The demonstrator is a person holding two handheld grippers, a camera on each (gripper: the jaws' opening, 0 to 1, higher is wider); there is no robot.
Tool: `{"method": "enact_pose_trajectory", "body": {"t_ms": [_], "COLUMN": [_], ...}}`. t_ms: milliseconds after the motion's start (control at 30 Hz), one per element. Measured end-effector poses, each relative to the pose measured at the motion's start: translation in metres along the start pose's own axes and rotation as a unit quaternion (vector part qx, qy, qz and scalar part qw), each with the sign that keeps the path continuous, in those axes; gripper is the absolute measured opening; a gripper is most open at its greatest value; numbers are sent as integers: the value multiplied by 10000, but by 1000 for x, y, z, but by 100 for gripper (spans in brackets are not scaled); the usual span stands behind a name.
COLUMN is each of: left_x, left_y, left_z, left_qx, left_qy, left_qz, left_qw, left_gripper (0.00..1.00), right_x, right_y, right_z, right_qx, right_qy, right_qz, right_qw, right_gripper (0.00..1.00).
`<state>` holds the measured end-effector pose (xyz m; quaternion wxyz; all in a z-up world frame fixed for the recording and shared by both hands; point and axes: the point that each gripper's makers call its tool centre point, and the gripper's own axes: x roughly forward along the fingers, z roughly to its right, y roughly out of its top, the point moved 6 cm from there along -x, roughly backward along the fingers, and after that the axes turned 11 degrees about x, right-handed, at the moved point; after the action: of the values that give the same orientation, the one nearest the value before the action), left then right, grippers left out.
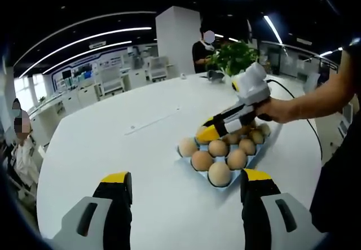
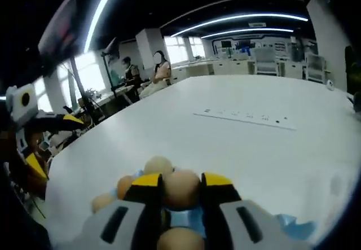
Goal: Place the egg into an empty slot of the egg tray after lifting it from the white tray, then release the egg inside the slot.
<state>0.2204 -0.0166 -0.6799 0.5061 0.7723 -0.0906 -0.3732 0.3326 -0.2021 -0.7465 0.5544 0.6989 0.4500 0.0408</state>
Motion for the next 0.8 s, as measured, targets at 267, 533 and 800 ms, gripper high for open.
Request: {"method": "enact_pose_trajectory", "body": {"t_ms": [267, 533, 800], "left_x": [2, 1, -2], "left_y": [3, 3, 4], "left_z": [-1, 0, -1], "left_qx": [30, 41, 50], "left_qy": [-25, -19, 21], "left_qz": [34, 24, 47], "left_qw": [10000, 10000, 10000], "left_gripper": [80, 80, 80], "right_x": [0, -1, -20], "right_y": [-1, -1, 4], "right_z": [1, 1, 4], "right_qx": [-88, -185, -213], "right_qy": [98, 116, -39], "right_qz": [-23, -18, 502], "right_qw": [9999, 9998, 9985], "right_gripper": [25, 26, 23]}}
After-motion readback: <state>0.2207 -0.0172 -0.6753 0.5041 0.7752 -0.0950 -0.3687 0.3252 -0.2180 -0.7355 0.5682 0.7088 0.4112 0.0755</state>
